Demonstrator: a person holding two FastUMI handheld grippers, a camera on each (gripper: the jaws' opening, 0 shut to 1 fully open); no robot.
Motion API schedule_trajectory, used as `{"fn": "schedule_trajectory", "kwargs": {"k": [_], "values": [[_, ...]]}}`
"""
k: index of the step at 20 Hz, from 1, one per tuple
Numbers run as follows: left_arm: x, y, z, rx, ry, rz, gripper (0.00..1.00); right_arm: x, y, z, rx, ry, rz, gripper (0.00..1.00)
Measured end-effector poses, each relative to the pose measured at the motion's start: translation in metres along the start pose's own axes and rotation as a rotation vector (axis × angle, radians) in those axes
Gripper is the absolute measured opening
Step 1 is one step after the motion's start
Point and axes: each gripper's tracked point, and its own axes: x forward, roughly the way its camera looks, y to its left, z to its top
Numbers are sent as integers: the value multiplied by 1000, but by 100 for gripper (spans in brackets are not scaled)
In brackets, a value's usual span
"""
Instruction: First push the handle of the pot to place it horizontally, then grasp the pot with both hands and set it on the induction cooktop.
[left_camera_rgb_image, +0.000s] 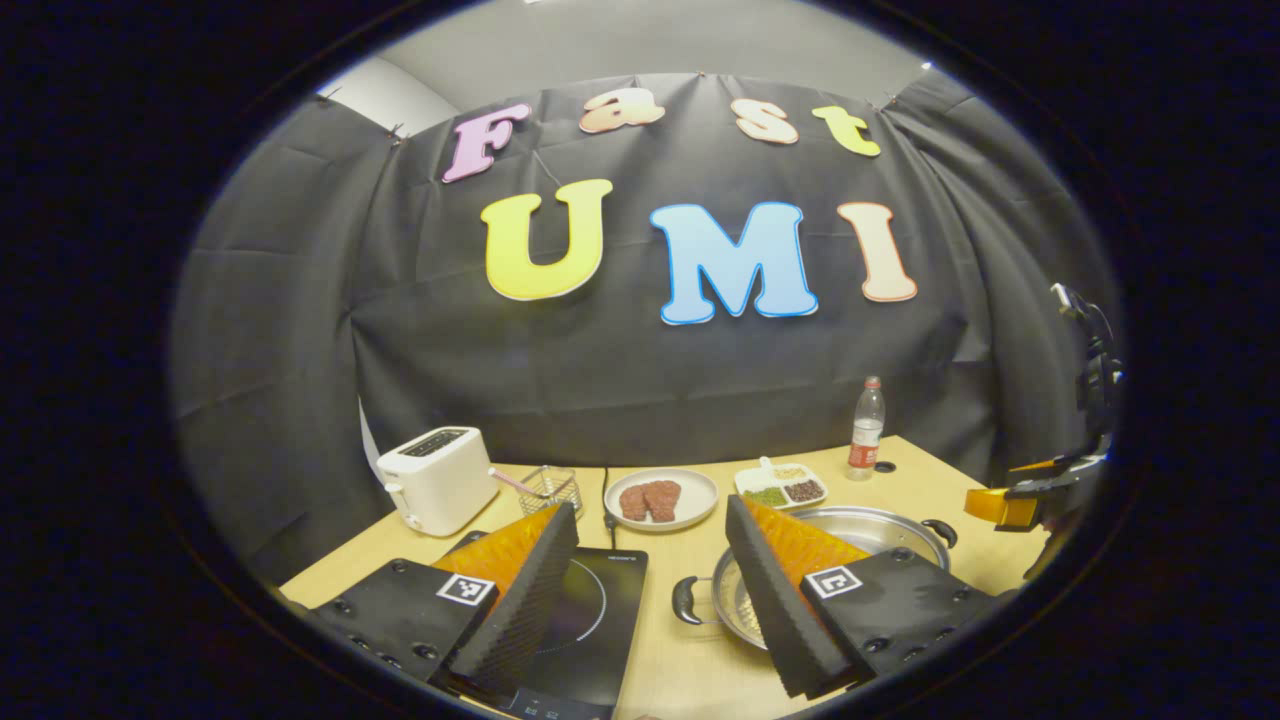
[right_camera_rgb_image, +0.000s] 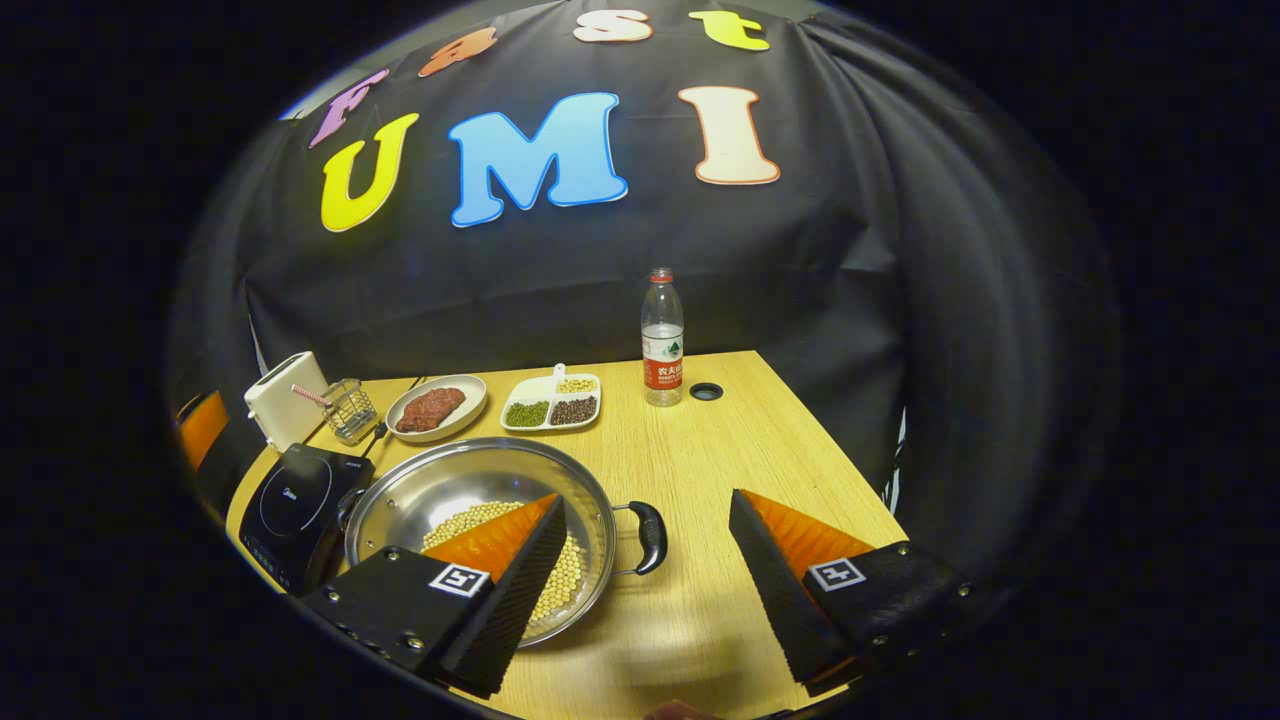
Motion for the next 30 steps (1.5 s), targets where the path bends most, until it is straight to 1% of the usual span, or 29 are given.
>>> {"fn": "schedule_trajectory", "kwargs": {"k": [1,6,9,10,12,13,14,15,17,18,19,23,24,25,26,27,28,29,30], "values": [[4,-5,-4,0,10,-15,97,2,3,-3,-11,3,5,100],[31,-21,-37,-13,77,-64,97,13,7,-8,-27,37,31,100],[49,-22,-63,-7,137,-67,100,24,6,-12,-43,56,33,100],[55,-23,-69,-12,151,-71,97,28,5,-13,-44,67,37,100],[63,-27,-83,-27,184,-77,97,35,4,-19,-42,89,42,100],[68,-29,-90,-36,202,-79,100,40,4,-19,-43,94,45,100],[73,-31,-96,-41,218,-80,100,43,2,-20,-48,98,41,100],[77,-32,-102,-39,229,-79,98,47,1,-22,-54,100,38,100],[86,-37,-113,-42,259,-84,98,54,3,-26,-60,112,47,100],[91,-40,-119,-44,278,-88,95,56,3,-28,-62,121,50,100],[94,-42,-125,-42,295,-92,98,59,3,-30,-63,128,51,100],[105,-43,-144,-31,352,-92,98,73,5,-42,-72,175,54,100],[106,-43,-152,-28,371,-90,100,76,5,-45,-75,189,58,100],[107,-42,-157,-25,385,-86,100,78,7,-50,-77,201,65,100],[108,-41,-160,-23,396,-82,98,82,6,-53,-82,213,63,100],[109,-42,-165,-25,412,-81,92,86,4,-57,-84,223,60,99],[111,-42,-170,-27,426,-79,98,89,4,-60,-81,237,62,94],[111,-43,-172,-29,435,-76,100,92,3,-65,-75,252,60,93],[112,-42,-175,-27,441,-75,100,93,3,-68,-71,266,63,93]]}}
